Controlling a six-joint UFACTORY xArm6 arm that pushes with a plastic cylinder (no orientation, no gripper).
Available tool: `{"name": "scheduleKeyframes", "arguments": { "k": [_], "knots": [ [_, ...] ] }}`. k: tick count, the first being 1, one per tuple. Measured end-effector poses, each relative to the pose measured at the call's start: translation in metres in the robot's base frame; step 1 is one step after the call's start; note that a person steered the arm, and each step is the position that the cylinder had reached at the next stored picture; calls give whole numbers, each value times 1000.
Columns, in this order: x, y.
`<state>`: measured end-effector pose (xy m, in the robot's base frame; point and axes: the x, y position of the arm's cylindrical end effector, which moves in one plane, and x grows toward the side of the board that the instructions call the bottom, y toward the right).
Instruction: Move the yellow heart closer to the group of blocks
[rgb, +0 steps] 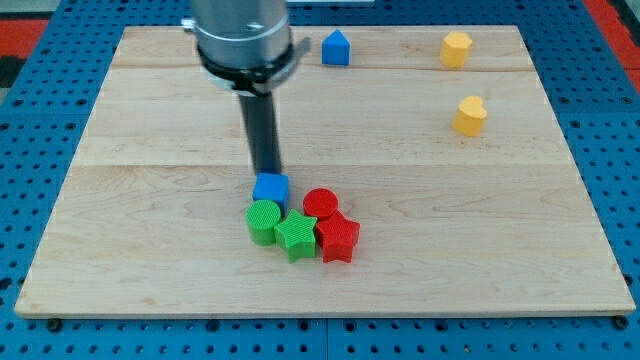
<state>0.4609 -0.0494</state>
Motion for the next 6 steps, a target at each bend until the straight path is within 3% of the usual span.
{"name": "scheduleKeyframes", "arguments": {
  "k": [1, 2, 4, 6],
  "knots": [
    [15, 34],
    [-6, 41],
    [-48, 118],
    [-117, 111]
  ]
}}
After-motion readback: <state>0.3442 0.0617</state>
